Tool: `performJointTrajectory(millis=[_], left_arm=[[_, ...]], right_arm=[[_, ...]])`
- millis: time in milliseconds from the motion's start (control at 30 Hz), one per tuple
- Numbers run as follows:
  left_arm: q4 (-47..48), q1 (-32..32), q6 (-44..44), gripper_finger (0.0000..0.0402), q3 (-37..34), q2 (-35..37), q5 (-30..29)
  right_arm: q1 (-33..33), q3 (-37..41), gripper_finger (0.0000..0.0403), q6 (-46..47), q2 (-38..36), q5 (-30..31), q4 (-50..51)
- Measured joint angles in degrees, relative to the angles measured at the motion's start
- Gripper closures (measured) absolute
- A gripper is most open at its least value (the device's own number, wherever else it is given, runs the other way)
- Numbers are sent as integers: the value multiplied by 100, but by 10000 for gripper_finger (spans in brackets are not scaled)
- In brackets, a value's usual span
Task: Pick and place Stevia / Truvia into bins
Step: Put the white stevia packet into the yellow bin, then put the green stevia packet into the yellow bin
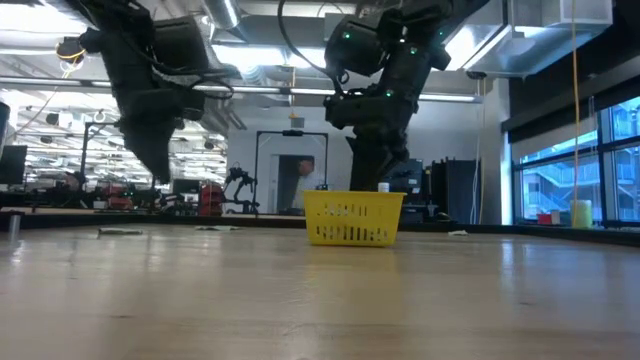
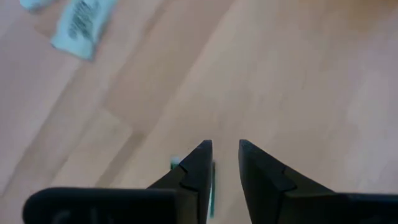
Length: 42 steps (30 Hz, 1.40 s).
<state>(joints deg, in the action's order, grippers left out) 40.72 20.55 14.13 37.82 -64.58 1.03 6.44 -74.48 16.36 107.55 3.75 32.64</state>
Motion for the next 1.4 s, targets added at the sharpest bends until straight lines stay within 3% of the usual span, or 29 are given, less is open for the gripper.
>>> performJointTrajectory(millis=[167,367,533,800,1067,1400], left_arm=[[484,-243,-84,326,0,-3,-48],[581,-655,-202,330,0,-255,-614],[548,-819,109,324,0,-694,-666],[325,-735,1010,327,0,-1525,-669],[155,-610,1059,329,32,-2072,-567],[179,-410,1093,331,48,-2174,-338]], right_arm=[[0,0,328,4,0,0,0],[0,0,325,4,0,0,0],[0,0,325,7,0,0,-2],[0,0,325,6,0,0,-11],[0,0,325,2,0,0,-9],[0,0,324,-11,0,0,-9]])
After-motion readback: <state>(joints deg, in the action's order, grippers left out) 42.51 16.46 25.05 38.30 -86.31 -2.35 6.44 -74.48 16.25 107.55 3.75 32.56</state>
